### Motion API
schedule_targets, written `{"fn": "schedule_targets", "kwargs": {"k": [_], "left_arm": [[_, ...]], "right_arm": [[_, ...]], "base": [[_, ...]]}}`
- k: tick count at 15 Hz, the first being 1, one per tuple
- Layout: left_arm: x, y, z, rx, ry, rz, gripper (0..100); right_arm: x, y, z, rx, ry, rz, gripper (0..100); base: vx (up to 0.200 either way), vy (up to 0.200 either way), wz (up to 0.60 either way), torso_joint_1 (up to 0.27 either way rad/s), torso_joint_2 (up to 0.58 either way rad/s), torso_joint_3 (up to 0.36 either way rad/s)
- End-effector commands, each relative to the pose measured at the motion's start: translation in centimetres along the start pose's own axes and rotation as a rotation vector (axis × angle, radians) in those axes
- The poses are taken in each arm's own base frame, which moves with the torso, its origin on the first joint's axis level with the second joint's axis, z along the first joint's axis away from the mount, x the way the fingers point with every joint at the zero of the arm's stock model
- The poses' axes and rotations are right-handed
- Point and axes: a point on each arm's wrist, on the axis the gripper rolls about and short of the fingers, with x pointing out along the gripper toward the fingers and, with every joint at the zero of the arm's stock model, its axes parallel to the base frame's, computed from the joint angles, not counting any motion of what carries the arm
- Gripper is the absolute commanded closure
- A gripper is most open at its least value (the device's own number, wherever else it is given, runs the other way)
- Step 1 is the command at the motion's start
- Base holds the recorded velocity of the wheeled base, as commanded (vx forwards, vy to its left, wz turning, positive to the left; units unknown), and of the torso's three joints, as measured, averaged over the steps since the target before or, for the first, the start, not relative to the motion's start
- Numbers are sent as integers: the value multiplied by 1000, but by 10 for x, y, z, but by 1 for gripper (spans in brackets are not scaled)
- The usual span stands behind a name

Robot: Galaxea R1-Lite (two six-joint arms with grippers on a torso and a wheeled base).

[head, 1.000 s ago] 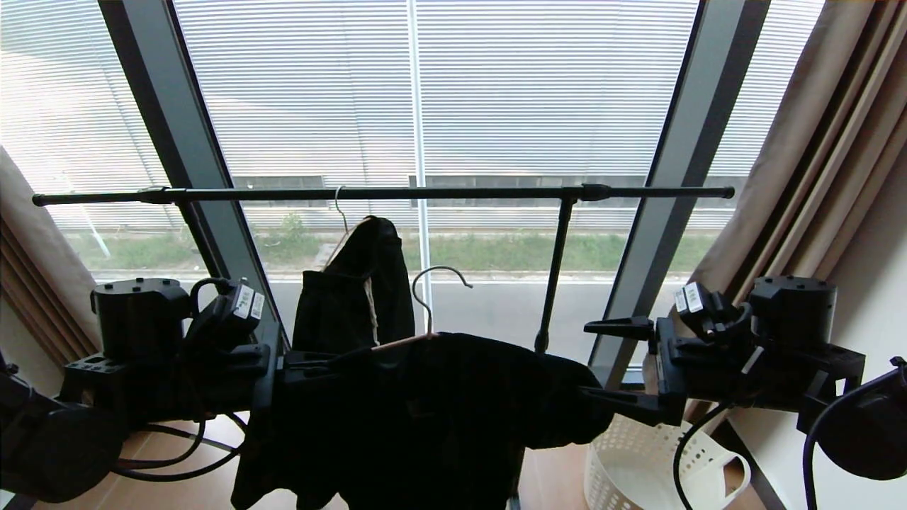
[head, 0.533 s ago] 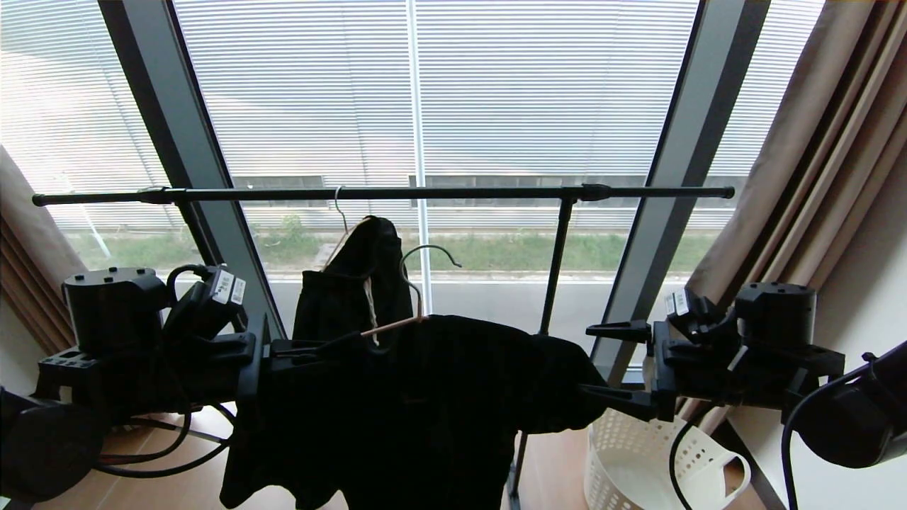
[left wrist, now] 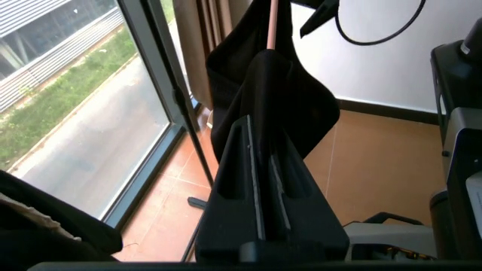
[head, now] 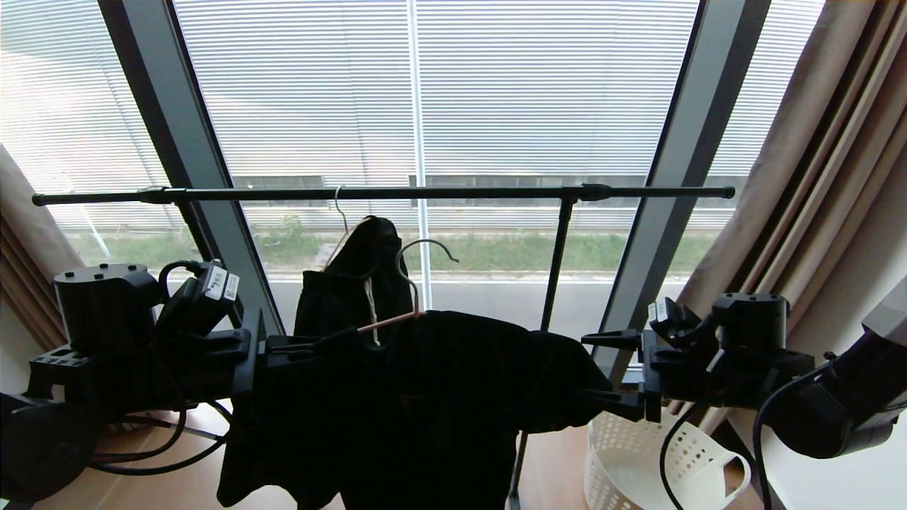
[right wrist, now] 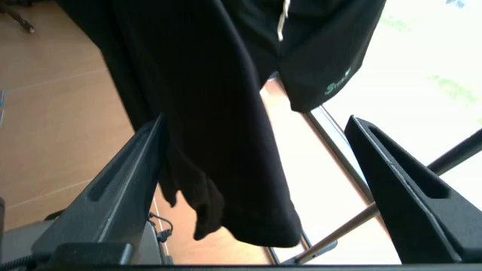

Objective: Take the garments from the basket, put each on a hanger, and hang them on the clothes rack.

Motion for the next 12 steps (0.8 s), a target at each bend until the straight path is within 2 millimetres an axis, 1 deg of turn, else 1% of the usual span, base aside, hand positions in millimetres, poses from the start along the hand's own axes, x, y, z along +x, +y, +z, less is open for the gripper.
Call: {"fn": "schedule_targets", "kwargs": {"k": [1, 7, 8, 11, 12], "left_arm": [[-1, 0, 2, 7, -3, 2, 100], [-2, 0, 2, 8, -3, 7, 100], [-2, 0, 2, 7, -3, 7, 100], [-2, 0, 2, 8, -3, 7, 100], [-2, 1, 2, 8, -3, 9, 100]], "right_arm": [[5, -4, -9, 21, 13, 5, 0], [7, -13, -15, 32, 18, -8, 0], [7, -13, -15, 32, 18, -8, 100], [6, -13, -14, 32, 16, -10, 100], [2, -16, -14, 33, 13, -25, 100]], "base": [[0, 0, 0, 0, 0, 0], [0, 0, 0, 0, 0, 0], [0, 0, 0, 0, 0, 0], [0, 0, 0, 0, 0, 0], [0, 0, 0, 0, 0, 0]]}}
